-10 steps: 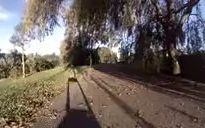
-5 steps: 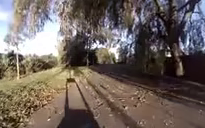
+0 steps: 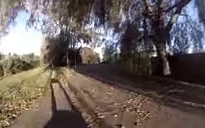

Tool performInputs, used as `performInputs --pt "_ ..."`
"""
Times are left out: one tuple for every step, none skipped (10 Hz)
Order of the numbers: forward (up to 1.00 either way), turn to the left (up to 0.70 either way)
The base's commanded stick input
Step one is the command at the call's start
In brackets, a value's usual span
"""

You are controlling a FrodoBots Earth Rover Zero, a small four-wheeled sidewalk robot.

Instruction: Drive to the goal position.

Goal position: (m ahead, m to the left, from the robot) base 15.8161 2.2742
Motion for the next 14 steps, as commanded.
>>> performInputs --pt "1.0 0.0" --pt "1.0 0.0" --pt "1.0 0.0" --pt "1.0 0.0" --pt "1.0 0.0" --pt "1.0 0.0" --pt "1.0 0.0" --pt "1.0 0.0" --pt "1.0 0.0" --pt "1.0 0.0" --pt "1.0 0.0" --pt "1.0 0.0" --pt "1.0 0.0" --pt "1.0 0.0"
